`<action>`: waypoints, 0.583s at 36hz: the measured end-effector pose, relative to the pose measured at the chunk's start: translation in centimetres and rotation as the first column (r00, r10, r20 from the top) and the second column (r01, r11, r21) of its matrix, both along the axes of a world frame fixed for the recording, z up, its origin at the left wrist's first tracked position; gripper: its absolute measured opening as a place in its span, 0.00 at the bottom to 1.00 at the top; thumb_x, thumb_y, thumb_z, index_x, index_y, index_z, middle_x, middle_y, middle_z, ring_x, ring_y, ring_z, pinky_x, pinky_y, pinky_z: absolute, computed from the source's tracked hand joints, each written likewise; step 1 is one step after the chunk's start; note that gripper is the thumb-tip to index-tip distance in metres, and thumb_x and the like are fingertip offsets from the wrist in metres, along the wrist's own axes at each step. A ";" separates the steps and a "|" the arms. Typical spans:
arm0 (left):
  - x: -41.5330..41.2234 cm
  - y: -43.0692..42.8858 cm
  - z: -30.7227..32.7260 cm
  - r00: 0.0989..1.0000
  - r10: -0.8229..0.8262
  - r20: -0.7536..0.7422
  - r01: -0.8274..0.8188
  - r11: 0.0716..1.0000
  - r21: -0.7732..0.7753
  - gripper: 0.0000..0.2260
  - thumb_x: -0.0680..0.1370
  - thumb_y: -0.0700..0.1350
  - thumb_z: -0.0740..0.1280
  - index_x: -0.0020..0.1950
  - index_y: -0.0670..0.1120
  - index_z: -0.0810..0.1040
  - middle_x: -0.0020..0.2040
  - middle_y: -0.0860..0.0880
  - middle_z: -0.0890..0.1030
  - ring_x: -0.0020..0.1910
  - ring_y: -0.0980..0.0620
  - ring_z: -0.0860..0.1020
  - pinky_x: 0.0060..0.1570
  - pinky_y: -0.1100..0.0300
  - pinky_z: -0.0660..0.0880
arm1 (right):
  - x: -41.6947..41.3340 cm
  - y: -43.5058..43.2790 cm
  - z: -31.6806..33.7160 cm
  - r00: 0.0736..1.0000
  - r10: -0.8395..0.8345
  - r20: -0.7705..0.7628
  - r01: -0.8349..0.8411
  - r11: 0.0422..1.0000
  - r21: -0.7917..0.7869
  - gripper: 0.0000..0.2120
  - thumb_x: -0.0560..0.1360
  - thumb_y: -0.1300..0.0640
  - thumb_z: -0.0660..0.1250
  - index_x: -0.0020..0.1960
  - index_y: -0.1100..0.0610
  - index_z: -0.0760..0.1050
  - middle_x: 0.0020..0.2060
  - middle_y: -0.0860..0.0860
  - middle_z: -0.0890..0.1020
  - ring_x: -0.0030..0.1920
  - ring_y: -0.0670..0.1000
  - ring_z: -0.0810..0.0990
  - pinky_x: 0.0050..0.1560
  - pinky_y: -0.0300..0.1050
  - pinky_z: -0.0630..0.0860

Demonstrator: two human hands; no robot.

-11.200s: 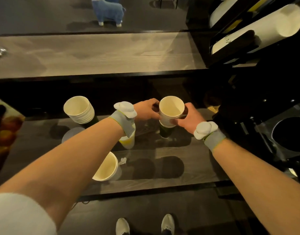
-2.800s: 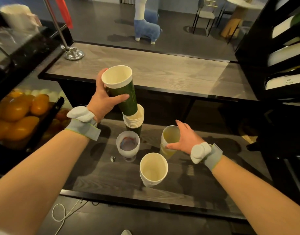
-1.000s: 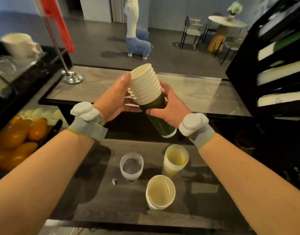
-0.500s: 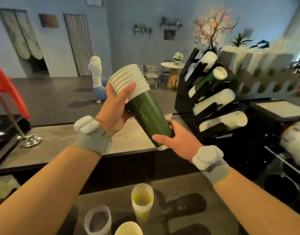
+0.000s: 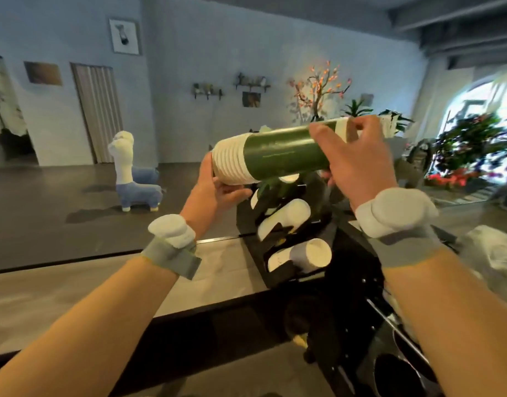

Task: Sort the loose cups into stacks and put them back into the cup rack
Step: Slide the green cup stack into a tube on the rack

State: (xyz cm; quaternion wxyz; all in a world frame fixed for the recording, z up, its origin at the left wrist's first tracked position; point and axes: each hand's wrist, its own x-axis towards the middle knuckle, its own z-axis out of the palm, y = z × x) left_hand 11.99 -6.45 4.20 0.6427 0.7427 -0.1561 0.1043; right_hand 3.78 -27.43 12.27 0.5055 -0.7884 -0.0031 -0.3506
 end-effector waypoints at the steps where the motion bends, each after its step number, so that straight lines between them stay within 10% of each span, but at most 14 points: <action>1: 0.8 -1.7 1.2 0.994 -0.023 -0.107 0.023 1.000 -0.001 0.33 0.79 0.50 0.69 0.79 0.49 0.56 0.60 0.54 0.77 0.60 0.54 0.79 0.60 0.64 0.70 | 0.5 -0.8 1.2 0.999 -0.029 0.020 0.029 0.999 -0.023 0.31 0.66 0.32 0.67 0.60 0.49 0.66 0.50 0.47 0.78 0.47 0.55 0.82 0.47 0.58 0.81; 3: 2.0 -4.3 2.7 0.959 0.095 -0.266 -0.051 0.985 0.167 0.30 0.76 0.56 0.70 0.74 0.47 0.65 0.55 0.46 0.80 0.52 0.46 0.79 0.56 0.59 0.71 | 1.6 -1.9 3.4 0.994 -0.086 0.062 0.091 0.993 -0.080 0.31 0.66 0.32 0.67 0.60 0.49 0.66 0.48 0.42 0.75 0.47 0.53 0.82 0.48 0.57 0.81; 5: 3.2 -5.4 2.0 0.986 0.152 0.073 -0.166 0.954 0.252 0.27 0.74 0.49 0.74 0.69 0.46 0.68 0.53 0.46 0.81 0.48 0.50 0.82 0.51 0.59 0.78 | 2.2 -2.2 5.2 0.990 -0.124 0.072 0.134 0.979 -0.151 0.29 0.68 0.33 0.67 0.61 0.50 0.67 0.45 0.39 0.72 0.48 0.51 0.81 0.49 0.55 0.81; 8: 5.2 -7.3 1.4 0.984 0.123 0.130 -0.158 0.938 0.308 0.26 0.74 0.48 0.74 0.66 0.43 0.68 0.47 0.45 0.84 0.41 0.50 0.85 0.45 0.52 0.84 | 3.6 -3.5 7.2 0.981 -0.187 0.056 0.195 0.941 -0.277 0.30 0.68 0.32 0.66 0.61 0.51 0.67 0.46 0.43 0.74 0.47 0.54 0.81 0.48 0.56 0.81; 21: 10.7 -10.8 0.2 0.950 0.219 0.222 -0.312 0.672 0.672 0.26 0.74 0.62 0.71 0.63 0.46 0.72 0.53 0.46 0.82 0.50 0.46 0.82 0.52 0.49 0.81 | 8.6 -5.9 5.2 0.982 -0.188 0.027 0.176 0.848 -0.500 0.31 0.72 0.35 0.67 0.65 0.53 0.65 0.55 0.49 0.78 0.49 0.52 0.78 0.45 0.46 0.73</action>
